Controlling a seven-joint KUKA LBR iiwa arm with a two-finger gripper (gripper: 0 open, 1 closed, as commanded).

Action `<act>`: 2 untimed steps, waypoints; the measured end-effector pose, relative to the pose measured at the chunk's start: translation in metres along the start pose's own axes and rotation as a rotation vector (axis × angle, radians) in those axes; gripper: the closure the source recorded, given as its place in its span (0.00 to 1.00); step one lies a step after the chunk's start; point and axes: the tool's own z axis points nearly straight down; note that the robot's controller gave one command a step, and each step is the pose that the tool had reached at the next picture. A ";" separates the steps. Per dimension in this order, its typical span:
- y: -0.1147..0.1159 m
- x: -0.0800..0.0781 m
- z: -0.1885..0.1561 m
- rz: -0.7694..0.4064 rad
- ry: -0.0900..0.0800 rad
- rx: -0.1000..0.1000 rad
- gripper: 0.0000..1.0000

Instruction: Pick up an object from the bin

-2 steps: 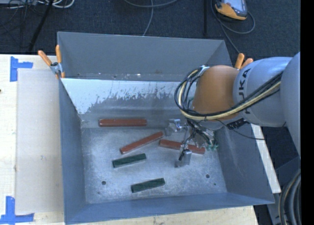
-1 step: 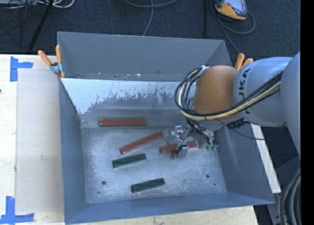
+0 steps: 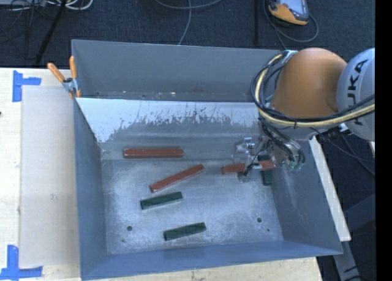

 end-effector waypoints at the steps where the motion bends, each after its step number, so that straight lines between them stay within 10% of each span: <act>1: -0.002 0.003 -0.023 -0.032 0.003 -0.001 1.00; 2: -0.027 0.035 -0.025 -0.206 0.010 -0.002 1.00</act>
Offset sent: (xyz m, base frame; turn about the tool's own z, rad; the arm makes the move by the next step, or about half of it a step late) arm -0.0041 -0.0029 0.0222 -0.0334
